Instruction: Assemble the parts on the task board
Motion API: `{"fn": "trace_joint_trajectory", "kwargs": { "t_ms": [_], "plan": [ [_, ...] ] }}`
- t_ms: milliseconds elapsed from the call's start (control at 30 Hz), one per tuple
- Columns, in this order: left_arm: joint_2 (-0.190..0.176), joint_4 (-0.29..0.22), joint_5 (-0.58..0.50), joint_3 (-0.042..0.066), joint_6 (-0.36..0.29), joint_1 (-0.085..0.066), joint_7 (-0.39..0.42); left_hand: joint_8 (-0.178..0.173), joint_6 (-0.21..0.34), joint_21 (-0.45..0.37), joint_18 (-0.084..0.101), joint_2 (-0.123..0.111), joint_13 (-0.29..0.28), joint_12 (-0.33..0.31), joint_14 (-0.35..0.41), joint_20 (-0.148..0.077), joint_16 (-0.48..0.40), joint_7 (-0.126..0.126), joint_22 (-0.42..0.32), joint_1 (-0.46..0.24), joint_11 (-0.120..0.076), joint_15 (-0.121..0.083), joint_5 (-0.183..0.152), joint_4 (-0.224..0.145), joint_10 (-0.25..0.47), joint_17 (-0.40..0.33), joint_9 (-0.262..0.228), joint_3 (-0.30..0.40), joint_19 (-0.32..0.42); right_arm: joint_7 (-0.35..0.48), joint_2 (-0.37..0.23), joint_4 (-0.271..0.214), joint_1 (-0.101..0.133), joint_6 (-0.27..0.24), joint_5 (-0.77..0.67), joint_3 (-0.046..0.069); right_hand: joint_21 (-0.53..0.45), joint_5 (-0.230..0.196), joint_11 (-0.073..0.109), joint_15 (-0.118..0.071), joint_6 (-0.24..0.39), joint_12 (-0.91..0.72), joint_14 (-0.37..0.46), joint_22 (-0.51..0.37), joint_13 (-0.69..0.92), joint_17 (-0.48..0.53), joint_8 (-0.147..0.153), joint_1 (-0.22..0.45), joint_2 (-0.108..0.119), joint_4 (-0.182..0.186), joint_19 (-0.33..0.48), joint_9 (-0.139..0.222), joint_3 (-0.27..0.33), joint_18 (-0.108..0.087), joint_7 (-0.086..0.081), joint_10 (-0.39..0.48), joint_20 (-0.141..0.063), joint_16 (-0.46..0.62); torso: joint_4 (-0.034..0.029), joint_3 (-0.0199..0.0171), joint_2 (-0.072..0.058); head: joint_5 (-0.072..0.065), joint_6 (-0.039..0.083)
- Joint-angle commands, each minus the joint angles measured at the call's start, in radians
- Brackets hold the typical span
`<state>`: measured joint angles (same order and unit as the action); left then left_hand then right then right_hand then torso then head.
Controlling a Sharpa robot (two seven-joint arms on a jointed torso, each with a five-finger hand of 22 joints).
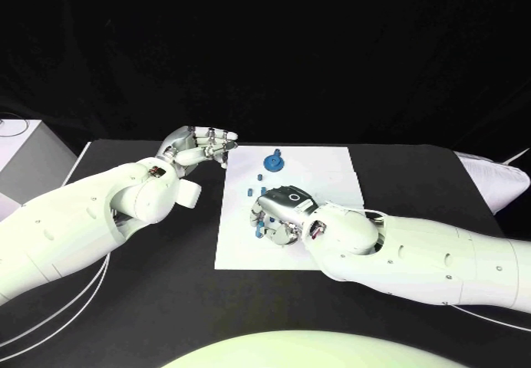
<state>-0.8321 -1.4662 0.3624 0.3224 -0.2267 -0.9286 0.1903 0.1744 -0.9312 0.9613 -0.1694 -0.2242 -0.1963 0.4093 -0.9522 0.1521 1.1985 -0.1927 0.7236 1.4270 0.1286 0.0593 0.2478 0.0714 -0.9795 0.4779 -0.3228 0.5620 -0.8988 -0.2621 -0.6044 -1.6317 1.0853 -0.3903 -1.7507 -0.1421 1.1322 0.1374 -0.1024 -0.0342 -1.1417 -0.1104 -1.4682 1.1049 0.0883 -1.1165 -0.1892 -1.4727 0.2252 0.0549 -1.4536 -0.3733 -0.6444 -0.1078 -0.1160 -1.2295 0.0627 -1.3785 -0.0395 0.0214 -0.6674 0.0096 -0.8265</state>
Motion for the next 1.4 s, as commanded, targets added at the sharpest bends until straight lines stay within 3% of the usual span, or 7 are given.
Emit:
{"fn": "trace_joint_trajectory", "kwargs": {
  "t_ms": [33,267,400,567,700,1400],
  "plan": [
    [0.000,-0.003,-0.005,0.001,0.016,0.000,0.003,0.005,-0.005,-0.003,-0.016,0.007,-0.001,0.005,0.004,-0.001,-0.003,0.000,-0.001,-0.001,-0.001,-0.003,-0.001,0.003,0.005,-0.001,0.001,0.000,-0.006,0.000,0.000,0.011,-0.007,0.048,-0.014,-0.006,0.002,0.002,0.059,-0.005,-0.001,-0.004,-0.023,0.000,0.048,0.000,-0.007,0.005,-0.008,-0.005,0.002,-0.001,-0.001,0.008,-0.002,-0.085,-0.007,-0.003,0.0004,0.0001,0.000,0.001,-0.002],
    [-0.001,-0.003,-0.005,0.001,0.016,0.000,0.003,0.005,-0.005,-0.003,-0.016,0.007,-0.001,0.005,0.004,-0.001,-0.003,0.000,-0.001,-0.001,-0.001,-0.003,-0.001,0.003,0.005,-0.001,0.001,0.000,-0.006,0.016,0.003,0.014,-0.008,0.055,-0.004,-0.007,-0.003,0.001,0.056,-0.003,0.006,0.005,-0.022,-0.003,0.051,0.007,-0.004,0.023,-0.003,-0.013,0.005,-0.003,-0.001,0.008,-0.005,-0.077,-0.006,0.000,0.0004,0.0001,0.001,0.001,-0.003],
    [-0.001,-0.003,-0.005,0.001,0.016,0.000,0.003,0.005,-0.005,-0.003,-0.016,0.007,-0.001,0.005,0.004,-0.001,-0.003,0.000,-0.001,-0.001,-0.001,-0.003,-0.001,0.003,0.005,-0.001,0.001,0.000,-0.006,0.026,0.005,0.018,-0.008,0.057,0.006,-0.010,-0.003,0.008,0.043,0.007,0.040,0.032,-0.022,0.000,0.047,0.008,0.015,0.059,0.007,-0.015,0.007,0.000,0.005,0.009,-0.015,-0.044,0.002,-0.001,0.0007,0.0001,0.001,0.001,-0.003],
    [-0.002,-0.003,-0.005,0.001,0.016,0.000,0.003,0.005,-0.005,-0.003,-0.016,0.007,-0.001,0.005,0.004,-0.001,-0.003,0.000,-0.001,-0.001,-0.001,-0.003,-0.001,0.003,0.005,-0.001,0.001,0.000,-0.006,0.021,0.003,0.021,-0.010,0.069,0.007,-0.014,0.000,0.012,0.047,0.006,0.031,0.030,-0.022,0.004,0.051,0.004,0.010,0.058,0.001,-0.023,0.006,-0.004,0.005,0.009,-0.012,-0.055,0.003,-0.003,0.0001,0.0001,0.001,0.001,-0.005],
    [-0.002,-0.003,-0.005,0.000,0.016,0.000,0.003,0.005,-0.005,-0.003,-0.016,0.007,-0.001,0.005,0.004,-0.001,-0.003,0.000,-0.001,-0.001,-0.001,-0.003,-0.001,0.003,0.005,-0.001,0.001,0.000,-0.006,0.008,-0.001,0.020,-0.011,0.058,-0.005,-0.016,0.005,0.009,0.051,0.002,0.020,0.027,-0.023,0.010,0.056,0.003,0.003,0.052,-0.012,-0.039,0.005,-0.010,-0.002,0.008,-0.009,-0.070,0.001,-0.005,0.0011,0.0000,0.001,0.001,-0.004],
    [-0.001,-0.001,-0.004,0.000,0.018,0.000,0.000,0.007,-0.005,-0.005,-0.016,0.008,-0.001,0.006,0.004,-0.001,-0.004,0.000,-0.003,-0.001,-0.001,-0.003,-0.001,0.006,0.007,-0.001,0.002,-0.001,-0.007,-0.016,-0.027,-0.010,-0.014,-0.022,-0.036,-0.016,0.013,0.016,0.057,-0.003,0.005,0.022,-0.024,0.021,0.065,-0.003,-0.006,0.051,-0.021,-0.058,0.002,-0.018,-0.010,0.010,-0.003,-0.091,-0.003,-0.008,0.0014,-0.0010,0.001,0.001,-0.001]
  ]
}}
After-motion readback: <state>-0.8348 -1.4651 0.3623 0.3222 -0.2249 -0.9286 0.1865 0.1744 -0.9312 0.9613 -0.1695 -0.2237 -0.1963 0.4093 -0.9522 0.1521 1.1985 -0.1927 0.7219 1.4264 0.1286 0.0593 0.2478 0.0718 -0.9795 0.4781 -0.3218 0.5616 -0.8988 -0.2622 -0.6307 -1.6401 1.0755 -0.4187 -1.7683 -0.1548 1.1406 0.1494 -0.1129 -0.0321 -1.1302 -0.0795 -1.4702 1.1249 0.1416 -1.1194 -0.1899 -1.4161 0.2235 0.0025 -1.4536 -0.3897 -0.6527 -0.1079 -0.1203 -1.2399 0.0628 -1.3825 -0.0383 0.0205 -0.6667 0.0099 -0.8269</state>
